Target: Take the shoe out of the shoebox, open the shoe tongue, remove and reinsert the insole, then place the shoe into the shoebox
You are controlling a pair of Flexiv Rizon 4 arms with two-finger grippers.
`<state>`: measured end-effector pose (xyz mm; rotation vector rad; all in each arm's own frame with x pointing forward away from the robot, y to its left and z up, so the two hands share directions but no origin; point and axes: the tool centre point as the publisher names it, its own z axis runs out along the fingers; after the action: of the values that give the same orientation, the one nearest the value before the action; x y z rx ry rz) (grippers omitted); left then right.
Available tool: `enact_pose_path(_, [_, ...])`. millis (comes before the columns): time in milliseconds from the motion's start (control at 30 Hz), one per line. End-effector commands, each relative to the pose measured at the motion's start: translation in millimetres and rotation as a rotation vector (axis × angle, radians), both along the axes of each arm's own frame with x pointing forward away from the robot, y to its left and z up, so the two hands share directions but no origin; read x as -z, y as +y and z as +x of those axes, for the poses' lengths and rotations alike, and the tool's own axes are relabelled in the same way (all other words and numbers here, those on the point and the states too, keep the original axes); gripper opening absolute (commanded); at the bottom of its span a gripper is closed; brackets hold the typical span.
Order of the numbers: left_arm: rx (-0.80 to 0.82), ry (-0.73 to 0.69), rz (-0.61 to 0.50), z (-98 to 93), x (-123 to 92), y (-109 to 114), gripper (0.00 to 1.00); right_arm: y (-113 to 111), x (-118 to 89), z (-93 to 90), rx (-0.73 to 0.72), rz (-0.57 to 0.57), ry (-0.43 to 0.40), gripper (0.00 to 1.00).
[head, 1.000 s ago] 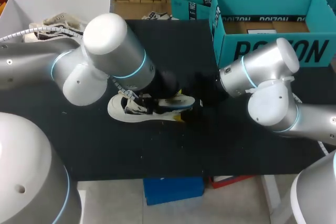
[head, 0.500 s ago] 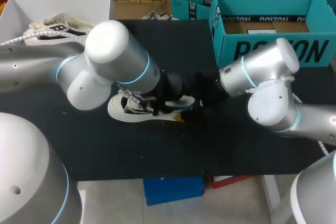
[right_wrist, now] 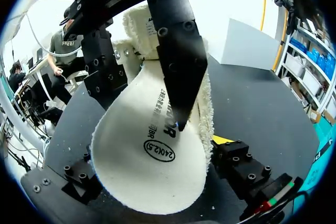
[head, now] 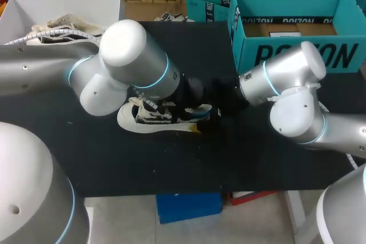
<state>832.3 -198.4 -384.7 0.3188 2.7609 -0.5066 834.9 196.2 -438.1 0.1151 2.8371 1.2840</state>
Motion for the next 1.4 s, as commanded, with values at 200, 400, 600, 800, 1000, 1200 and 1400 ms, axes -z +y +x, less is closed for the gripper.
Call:
enact_pose_path(200, [-0.024,0.012,0.005,-8.1,-9,11,0.00,0,0,0.4,0.000,0.000,0.001,0.00])
enact_pose_path(400, [-0.027,0.029,-0.013,-39.1,-29,25,0.00,0,0,0.4,0.000,0.000,0.001,0.00])
enact_pose_path(600, [0.001,0.046,-0.077,-64.5,-55,33,0.00,0,0,0.4,0.000,0.000,0.001,0.00])
enact_pose_path(800, [0.052,0.112,-0.150,-79.5,-79,29,0.00,0,0,0.4,0.000,0.000,0.001,0.00])
enact_pose_path(1000, [0.135,0.220,-0.259,-89.4,-111,22,0.00,0,0,0.4,0.000,0.000,0.001,0.00])
enact_pose_path(1200, [0.220,0.342,-0.370,-94.8,-135,11,0.00,0,0,0.4,0.000,0.000,0.001,0.00])
enact_pose_path(1400, [0.288,0.434,-0.458,-99.4,-163,-2,0.00,0,0,0.4,0.000,0.000,0.001,0.00])
